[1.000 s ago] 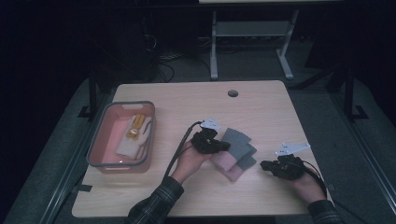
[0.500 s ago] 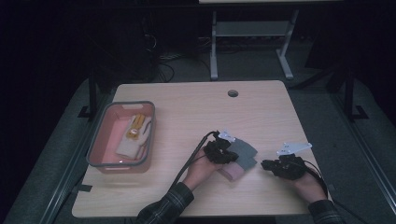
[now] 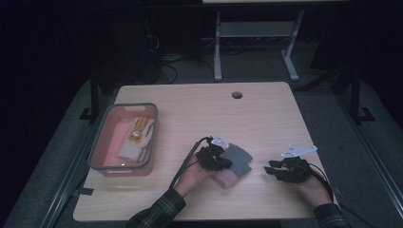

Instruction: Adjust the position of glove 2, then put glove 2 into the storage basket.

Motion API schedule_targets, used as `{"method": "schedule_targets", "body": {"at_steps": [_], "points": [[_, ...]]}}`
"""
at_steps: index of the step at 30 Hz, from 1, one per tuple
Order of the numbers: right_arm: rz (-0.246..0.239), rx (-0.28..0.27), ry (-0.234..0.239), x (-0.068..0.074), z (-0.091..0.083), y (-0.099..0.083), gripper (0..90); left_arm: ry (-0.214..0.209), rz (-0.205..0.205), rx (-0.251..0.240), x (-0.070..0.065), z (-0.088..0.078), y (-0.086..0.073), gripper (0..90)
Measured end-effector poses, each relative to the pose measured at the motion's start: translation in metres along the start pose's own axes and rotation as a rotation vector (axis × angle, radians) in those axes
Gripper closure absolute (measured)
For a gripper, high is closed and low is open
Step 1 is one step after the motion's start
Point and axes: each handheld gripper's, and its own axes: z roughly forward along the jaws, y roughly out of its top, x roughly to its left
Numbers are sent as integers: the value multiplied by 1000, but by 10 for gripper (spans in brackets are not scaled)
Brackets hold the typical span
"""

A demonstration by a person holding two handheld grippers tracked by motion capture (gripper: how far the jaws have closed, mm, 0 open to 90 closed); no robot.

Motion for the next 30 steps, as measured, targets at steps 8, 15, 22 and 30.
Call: {"method": "schedule_targets", "body": {"at_steps": [8,15,22,30], "points": [[5,-2,-21,-1,2,-2,529,17,-16,-32,3,-10,0,267],[12,-6,-25,-1,1,-2,520,68,-38,15,10,9,-4,132],[12,-7,-33,-2,3,-2,466,55,-61,-3,14,16,-9,127],[23,7,-74,-3,8,-5,280,46,-39,6,10,16,-7,251]]}}
